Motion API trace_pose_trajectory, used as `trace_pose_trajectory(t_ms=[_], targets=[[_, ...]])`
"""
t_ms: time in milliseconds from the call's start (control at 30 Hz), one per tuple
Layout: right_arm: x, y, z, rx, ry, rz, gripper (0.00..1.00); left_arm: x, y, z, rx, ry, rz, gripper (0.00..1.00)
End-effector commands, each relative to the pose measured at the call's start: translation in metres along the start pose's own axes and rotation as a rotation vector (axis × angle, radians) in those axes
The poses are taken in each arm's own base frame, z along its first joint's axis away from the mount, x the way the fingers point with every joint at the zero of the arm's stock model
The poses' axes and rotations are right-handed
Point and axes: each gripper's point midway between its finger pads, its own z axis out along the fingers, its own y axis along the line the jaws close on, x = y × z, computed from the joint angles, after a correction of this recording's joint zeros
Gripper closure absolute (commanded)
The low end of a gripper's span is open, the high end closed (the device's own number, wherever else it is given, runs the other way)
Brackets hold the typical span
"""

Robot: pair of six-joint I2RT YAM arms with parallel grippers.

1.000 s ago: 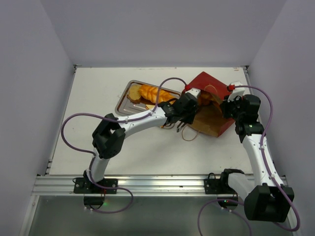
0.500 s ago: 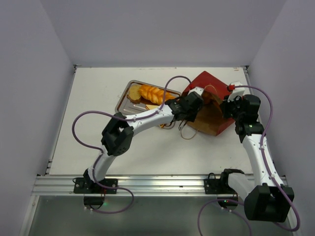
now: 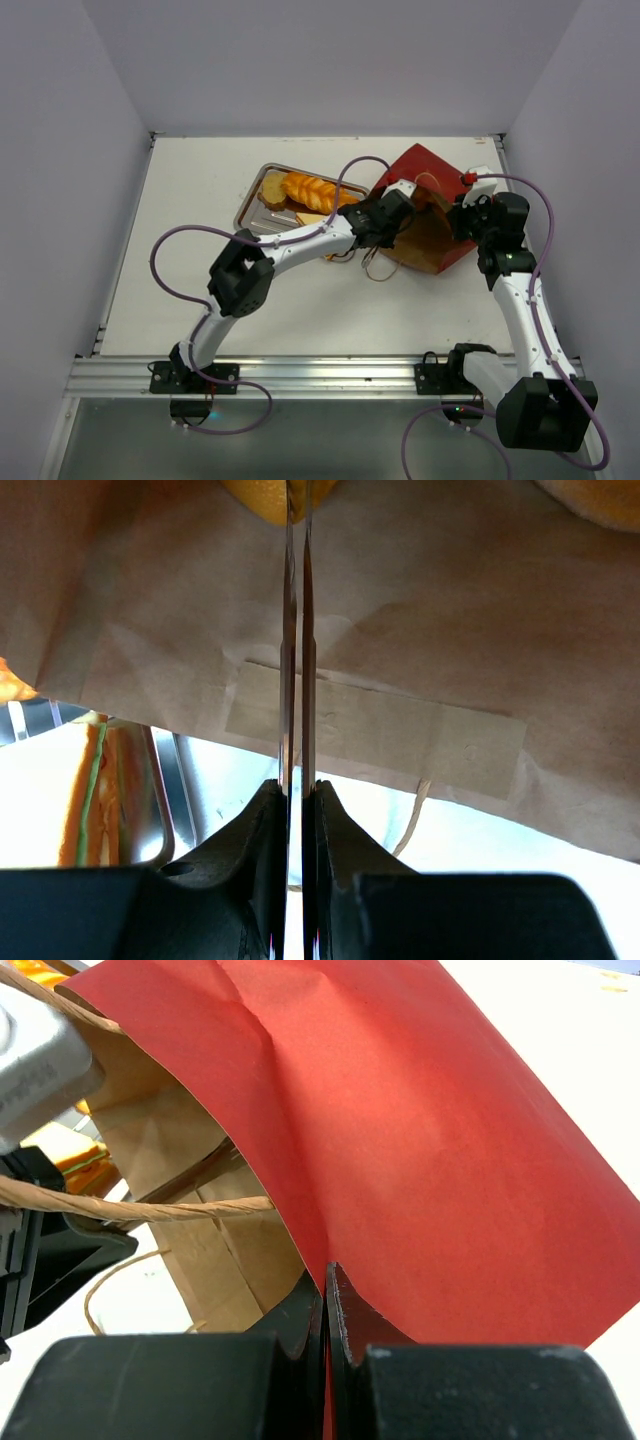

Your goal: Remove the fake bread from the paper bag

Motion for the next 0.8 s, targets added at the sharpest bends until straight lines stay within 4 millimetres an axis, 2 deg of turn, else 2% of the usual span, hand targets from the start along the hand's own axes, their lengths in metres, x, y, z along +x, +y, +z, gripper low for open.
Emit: trace_pose_trajectory(t_ms=[0,67,133,167,200,433,533,767], targets=[[-0.024,0.001,-0.007,-0.009,-0.077,-0.016,1.00,-0.029,0.002,-0.028,0.003,-0.100,0.002,1.00],[-0.024,0.001,-0.007,-0.007,-0.077,-0.016,1.00,-0.019,-0.004,-0.035,0.038,-0.081,0.013,1.00],[-0.024,0.001,-0.007,-0.009,-0.077,-0.016,1.00,-0.021,-0.009,-0.052,0.075,-0.093,0.006,1.00],[-0.023,0.001,-0.007,-0.008,-0.075,-0.017,1.00,-0.009,-0.011,-0.053,0.093,-0.069,0.006,1.00],[-0.024,0.001,-0.007,-0.007,-0.077,-0.017,1.00,-0.012,-0.011,-0.063,0.109,-0.077,-0.005,1.00],[-0.024,0.001,-0.007,-0.009,-0.077,-0.018,1.00,0.008,-0.012,-0.087,0.182,-0.053,-0.032,1.00],[-0.022,0.001,-0.007,-0.008,-0.072,-0.014,1.00,0.006,-0.012,-0.095,0.195,-0.059,-0.040,1.00],[-0.024,0.001,-0.007,-0.009,-0.077,-0.016,1.00,-0.012,-0.011,-0.112,0.199,-0.107,-0.059,1.00]])
